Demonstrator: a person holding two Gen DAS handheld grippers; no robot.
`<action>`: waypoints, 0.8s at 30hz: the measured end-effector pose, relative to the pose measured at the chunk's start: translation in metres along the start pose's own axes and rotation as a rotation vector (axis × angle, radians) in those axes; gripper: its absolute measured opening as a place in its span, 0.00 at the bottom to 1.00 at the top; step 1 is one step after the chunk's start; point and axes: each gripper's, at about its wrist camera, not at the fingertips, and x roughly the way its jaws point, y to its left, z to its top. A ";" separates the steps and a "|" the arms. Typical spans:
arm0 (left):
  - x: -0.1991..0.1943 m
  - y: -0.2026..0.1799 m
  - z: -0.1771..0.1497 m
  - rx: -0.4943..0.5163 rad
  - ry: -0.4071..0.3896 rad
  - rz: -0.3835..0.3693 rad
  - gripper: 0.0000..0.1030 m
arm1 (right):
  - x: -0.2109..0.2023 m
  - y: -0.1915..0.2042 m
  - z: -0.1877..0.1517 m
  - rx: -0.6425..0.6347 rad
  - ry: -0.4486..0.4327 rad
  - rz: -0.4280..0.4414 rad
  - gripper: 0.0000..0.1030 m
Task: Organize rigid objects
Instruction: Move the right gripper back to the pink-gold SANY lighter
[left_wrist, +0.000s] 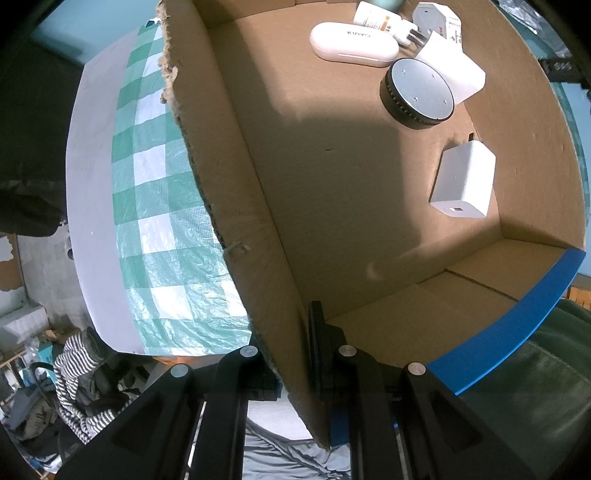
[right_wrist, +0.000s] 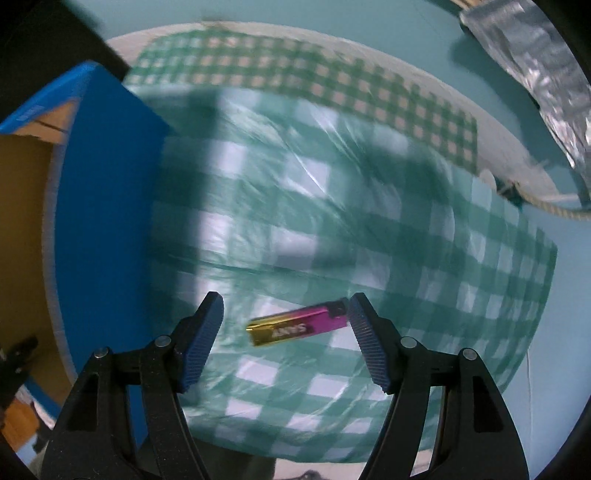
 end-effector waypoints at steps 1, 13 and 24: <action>0.000 0.000 0.000 0.000 0.000 0.001 0.12 | 0.007 -0.001 -0.001 0.005 0.009 -0.014 0.68; 0.001 -0.001 0.000 -0.003 0.003 0.001 0.12 | 0.044 -0.003 -0.010 0.030 0.084 -0.097 0.68; 0.001 -0.001 0.000 -0.004 0.002 0.000 0.12 | 0.049 -0.021 -0.038 0.067 0.106 -0.038 0.69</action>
